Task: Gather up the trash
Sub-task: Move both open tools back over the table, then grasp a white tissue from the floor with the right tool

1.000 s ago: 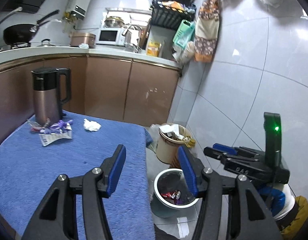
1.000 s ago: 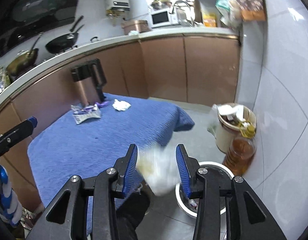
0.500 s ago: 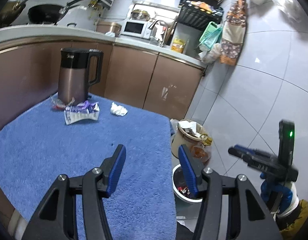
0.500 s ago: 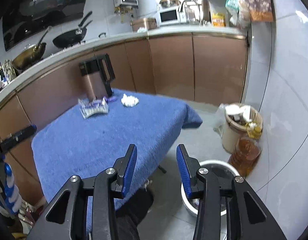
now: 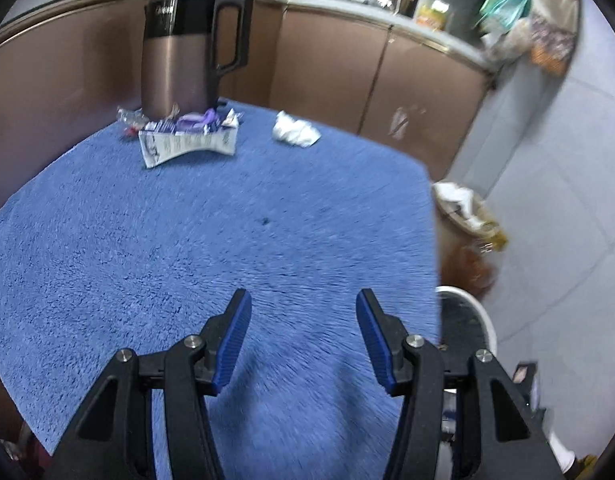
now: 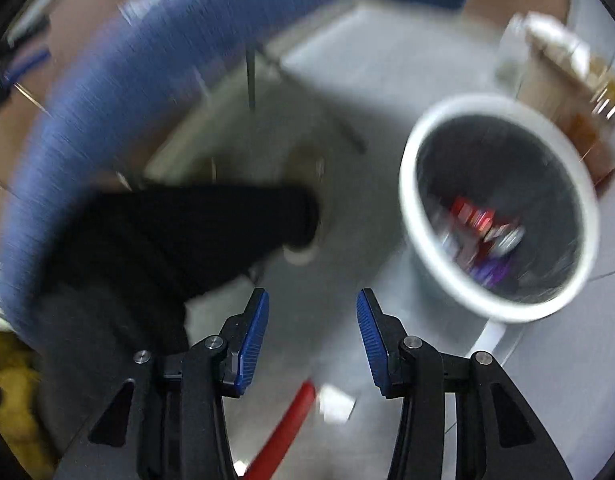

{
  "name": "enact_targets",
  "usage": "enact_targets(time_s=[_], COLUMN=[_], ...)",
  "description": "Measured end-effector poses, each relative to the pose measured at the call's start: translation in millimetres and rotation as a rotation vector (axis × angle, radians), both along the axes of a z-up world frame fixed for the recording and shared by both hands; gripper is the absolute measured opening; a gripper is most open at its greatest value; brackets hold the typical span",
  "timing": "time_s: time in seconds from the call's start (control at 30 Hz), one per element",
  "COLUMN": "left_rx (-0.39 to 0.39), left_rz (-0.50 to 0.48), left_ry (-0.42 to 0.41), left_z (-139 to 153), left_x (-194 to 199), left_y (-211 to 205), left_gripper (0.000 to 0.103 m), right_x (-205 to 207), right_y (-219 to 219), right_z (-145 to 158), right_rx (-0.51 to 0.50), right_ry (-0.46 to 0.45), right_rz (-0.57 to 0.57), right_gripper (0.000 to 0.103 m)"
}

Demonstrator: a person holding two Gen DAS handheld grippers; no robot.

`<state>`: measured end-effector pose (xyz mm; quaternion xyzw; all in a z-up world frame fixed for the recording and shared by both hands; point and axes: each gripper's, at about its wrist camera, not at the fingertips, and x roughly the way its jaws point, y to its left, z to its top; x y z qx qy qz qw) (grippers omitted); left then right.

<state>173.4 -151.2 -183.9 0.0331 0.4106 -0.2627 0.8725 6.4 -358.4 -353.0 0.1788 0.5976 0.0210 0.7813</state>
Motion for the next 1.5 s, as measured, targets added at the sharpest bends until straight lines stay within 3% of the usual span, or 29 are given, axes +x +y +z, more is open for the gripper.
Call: enact_targets(time_s=[0.27, 0.5, 0.7, 0.83, 1.03, 1.17, 1.33, 1.5], left_rx=[0.12, 0.097, 0.081, 0.069, 0.065, 0.056, 0.06, 0.073], left_rz=[0.044, 0.045, 0.037, 0.035, 0.035, 0.024, 0.023, 0.017], left_ry=[-0.03, 0.023, 0.025, 0.029, 0.031, 0.033, 0.032, 0.029], left_z=[-35.9, -46.0, -46.5, -46.3, -45.2, -45.1, -45.6, -46.6], left_x=[22.5, 33.2, 34.1, 35.0, 33.2, 32.9, 32.0, 32.4], left_y=[-14.7, -15.6, -16.4, -15.5, -16.0, -16.1, -17.6, -20.2], left_gripper=[0.053, 0.053, 0.057, 0.058, 0.059, 0.061, 0.062, 0.064], right_x=[3.6, 11.5, -51.7, -93.5, -135.5, -158.6, -172.8, -168.0], right_y=[15.7, 24.3, 36.0, 36.7, 14.6, 4.9, -4.3, -6.5], right_z=[-142.5, -218.6, -284.2, -307.6, -329.2, -340.4, -357.0, -367.2], right_rx=[0.138, 0.254, 0.305, 0.403, 0.586, 0.621, 0.683, 0.662], right_ry=[0.263, 0.357, 0.607, 0.712, 0.767, 0.804, 0.778, 0.775], right_rz=[0.094, 0.118, 0.138, 0.025, -0.285, -0.41, -0.589, -0.669], right_gripper=[0.046, 0.046, 0.046, 0.049, 0.053, 0.057, 0.057, 0.058])
